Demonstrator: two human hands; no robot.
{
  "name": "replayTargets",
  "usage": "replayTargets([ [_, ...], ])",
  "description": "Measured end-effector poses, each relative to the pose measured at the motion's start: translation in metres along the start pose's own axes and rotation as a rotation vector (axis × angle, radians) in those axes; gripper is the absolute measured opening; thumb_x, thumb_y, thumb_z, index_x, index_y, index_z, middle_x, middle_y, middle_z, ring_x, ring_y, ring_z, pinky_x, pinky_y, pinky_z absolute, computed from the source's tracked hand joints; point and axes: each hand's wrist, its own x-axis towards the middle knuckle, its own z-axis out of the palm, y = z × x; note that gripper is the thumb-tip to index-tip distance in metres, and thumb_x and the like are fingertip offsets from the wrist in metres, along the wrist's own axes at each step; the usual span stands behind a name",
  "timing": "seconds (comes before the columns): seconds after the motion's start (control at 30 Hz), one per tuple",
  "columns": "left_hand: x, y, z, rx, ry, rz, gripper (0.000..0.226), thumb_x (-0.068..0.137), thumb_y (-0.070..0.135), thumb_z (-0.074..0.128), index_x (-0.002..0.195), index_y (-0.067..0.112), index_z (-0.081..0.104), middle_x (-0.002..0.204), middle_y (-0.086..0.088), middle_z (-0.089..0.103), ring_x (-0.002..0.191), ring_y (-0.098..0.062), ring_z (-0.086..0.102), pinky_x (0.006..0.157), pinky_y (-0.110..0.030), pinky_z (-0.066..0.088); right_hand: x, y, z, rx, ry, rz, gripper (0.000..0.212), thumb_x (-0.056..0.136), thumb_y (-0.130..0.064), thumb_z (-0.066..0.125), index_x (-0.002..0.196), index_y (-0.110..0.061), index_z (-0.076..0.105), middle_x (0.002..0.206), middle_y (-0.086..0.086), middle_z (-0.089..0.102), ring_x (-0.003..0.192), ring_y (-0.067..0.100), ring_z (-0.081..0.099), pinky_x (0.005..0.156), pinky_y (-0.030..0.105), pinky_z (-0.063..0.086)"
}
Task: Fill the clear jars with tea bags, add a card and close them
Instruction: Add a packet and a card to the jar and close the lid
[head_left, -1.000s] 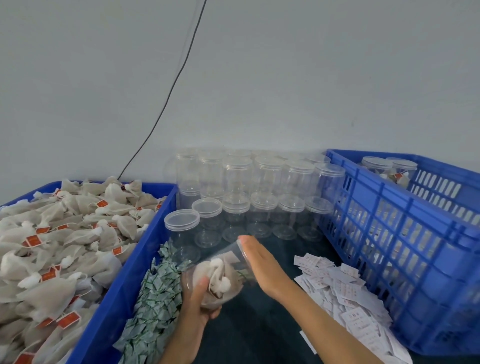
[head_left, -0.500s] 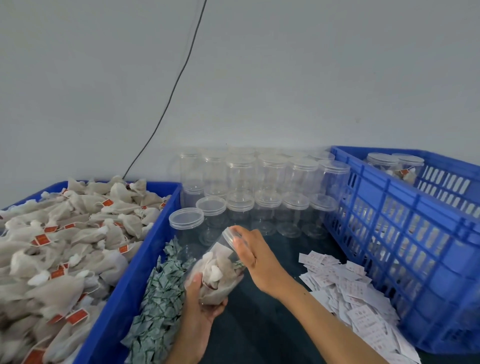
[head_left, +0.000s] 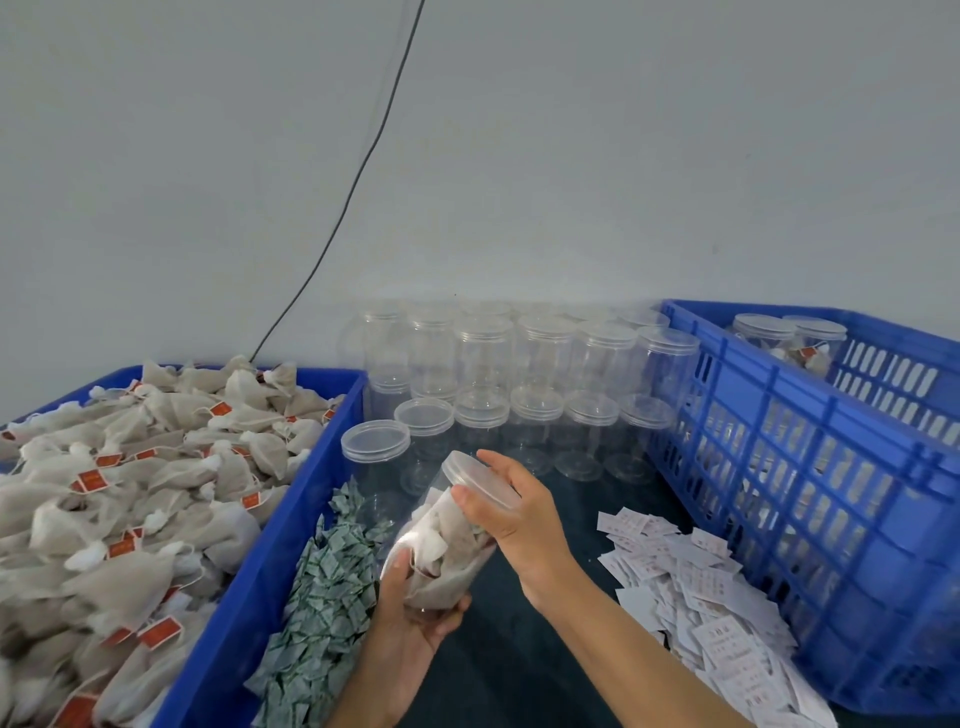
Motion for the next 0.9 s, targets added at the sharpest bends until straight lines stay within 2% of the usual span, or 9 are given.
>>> replayTargets([
  [0.13,0.007,0.002,0.012,-0.033,0.053,-0.014,0.049,0.095,0.041,0.03,0.096,0.001,0.058,0.065,-0.014,0.061,0.041,-0.018,0.055,0.033,-0.019,0.035,0.001,-0.006,0.004,0.15,0.065,0.093,0.104,0.037,-0.048,0.088,0.132,-0.033,0.049,0.124,0.001,0.058,0.11,0.015,0.06,0.084,0.022,0.052],
  [0.23,0.012,0.002,0.022,0.038,0.054,0.031,0.044,0.097,0.04,0.032,0.103,0.005,0.059,0.074,-0.013,0.066,0.057,-0.019,0.06,0.053,-0.028,0.044,-0.004,-0.006,0.006,0.371,0.087,0.246,0.129,0.027,-0.039,0.095,0.141,-0.024,0.036,0.132,0.009,0.055,0.119,0.026,0.057,0.106,0.046,0.042],
  [0.33,0.015,0.004,0.029,0.126,0.033,0.072,0.055,0.092,0.046,0.043,0.13,0.007,0.052,0.115,-0.021,0.066,0.099,-0.031,0.064,0.083,-0.038,0.052,-0.009,-0.012,0.004,0.398,0.059,0.235,0.109,0.036,-0.032,0.093,0.131,-0.006,0.049,0.119,0.016,0.065,0.11,0.031,0.063,0.102,0.051,0.046],
  [0.4,0.018,0.006,0.035,0.192,-0.009,0.103,0.057,0.094,0.051,0.05,0.138,0.016,0.045,0.128,-0.015,0.062,0.114,-0.03,0.062,0.095,-0.044,0.051,-0.008,-0.023,-0.003,0.361,0.102,0.195,0.093,0.046,-0.023,0.093,0.128,-0.007,0.052,0.116,0.015,0.067,0.108,0.03,0.064,0.1,0.05,0.048],
  [0.47,0.024,0.008,0.043,0.26,-0.013,0.13,0.057,0.088,0.053,0.056,0.135,0.022,0.047,0.124,-0.009,0.065,0.111,-0.025,0.065,0.093,-0.043,0.051,-0.003,-0.035,-0.015,0.329,0.138,0.155,0.083,0.056,-0.01,0.09,0.128,-0.013,0.049,0.117,0.012,0.065,0.109,0.028,0.064,0.098,0.049,0.05],
  [0.6,0.037,0.019,0.076,0.389,-0.079,0.263,0.05,0.075,0.038,0.062,0.122,0.03,0.047,0.115,-0.001,0.066,0.097,-0.01,0.069,0.07,-0.018,0.054,0.002,-0.068,-0.042,0.281,0.162,0.082,0.074,0.064,-0.006,0.086,0.125,-0.017,0.046,0.114,0.008,0.065,0.101,0.022,0.066,0.08,0.034,0.057],
  [0.67,0.044,0.028,0.102,0.469,-0.149,0.346,0.056,0.07,0.032,0.068,0.12,0.033,0.043,0.117,0.003,0.061,0.101,-0.007,0.066,0.073,-0.017,0.054,0.003,-0.087,-0.062,0.301,0.161,0.054,0.068,0.069,-0.009,0.084,0.127,-0.013,0.048,0.114,0.012,0.066,0.098,0.024,0.068,0.073,0.032,0.058],
  [0.77,0.059,0.039,0.14,0.574,-0.247,0.416,0.061,0.067,0.029,0.074,0.12,0.03,0.043,0.117,-0.001,0.061,0.103,-0.011,0.066,0.077,-0.019,0.054,0.007,-0.116,-0.093,0.269,0.2,-0.007,0.068,0.069,-0.01,0.084,0.127,-0.009,0.049,0.114,0.016,0.066,0.099,0.028,0.069,0.082,0.041,0.058],
  [0.9,0.088,0.045,0.204,0.716,-0.312,0.478,0.071,0.062,0.045,0.076,0.122,0.025,0.045,0.115,0.003,0.062,0.101,-0.01,0.064,0.081,-0.021,0.055,0.023,-0.16,-0.143,0.166,0.319,-0.074,0.076,0.062,-0.007,0.088,0.124,-0.01,0.045,0.111,0.011,0.064,0.094,0.023,0.068,0.069,0.031,0.056],
])
